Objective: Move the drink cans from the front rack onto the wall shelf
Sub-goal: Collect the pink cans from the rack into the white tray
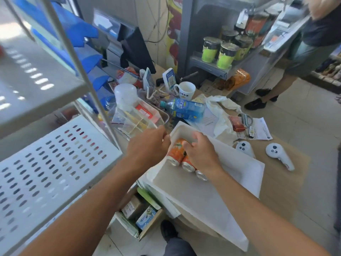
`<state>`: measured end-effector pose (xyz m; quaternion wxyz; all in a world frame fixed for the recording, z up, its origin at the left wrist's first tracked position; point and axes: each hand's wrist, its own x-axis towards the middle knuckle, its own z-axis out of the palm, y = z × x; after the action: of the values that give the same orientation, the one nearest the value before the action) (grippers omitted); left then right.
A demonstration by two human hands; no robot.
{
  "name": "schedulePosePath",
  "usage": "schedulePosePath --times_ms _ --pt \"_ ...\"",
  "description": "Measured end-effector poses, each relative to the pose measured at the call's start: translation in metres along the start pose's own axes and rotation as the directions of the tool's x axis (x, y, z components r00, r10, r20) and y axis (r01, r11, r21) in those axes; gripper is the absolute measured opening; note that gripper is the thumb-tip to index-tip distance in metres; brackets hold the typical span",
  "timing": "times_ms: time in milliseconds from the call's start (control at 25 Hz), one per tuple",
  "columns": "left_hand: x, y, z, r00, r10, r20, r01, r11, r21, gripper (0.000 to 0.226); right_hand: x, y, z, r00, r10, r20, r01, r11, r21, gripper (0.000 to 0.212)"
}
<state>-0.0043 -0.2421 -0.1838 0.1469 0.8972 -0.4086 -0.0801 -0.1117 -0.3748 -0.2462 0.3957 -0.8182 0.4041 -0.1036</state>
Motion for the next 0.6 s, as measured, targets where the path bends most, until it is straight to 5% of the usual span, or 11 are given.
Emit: schedulePosePath --times_ms 120,280,600 --pt "-0.024 -0.021 -0.047 0.985 -0.051 -0.165 0.052 0.999 0.0 0.022 -0.019 -0.081 -0.008 0.936 -0.352 -0.025 0.353 0.931 0.092 0.046" --pt "-0.059 -0.049 -0.114 0.911 -0.172 -0.374 0.174 0.984 -0.027 0.026 -0.045 -0.181 -0.011 0.742 -0.668 -0.051 0.668 0.732 0.137 0.043" --pt "-0.109 -0.1 -0.193 0.733 -0.359 -0.578 0.41 0.911 -0.045 0.024 -0.059 -0.326 0.024 0.445 -0.895 -0.014 0.871 0.43 0.236 0.044"
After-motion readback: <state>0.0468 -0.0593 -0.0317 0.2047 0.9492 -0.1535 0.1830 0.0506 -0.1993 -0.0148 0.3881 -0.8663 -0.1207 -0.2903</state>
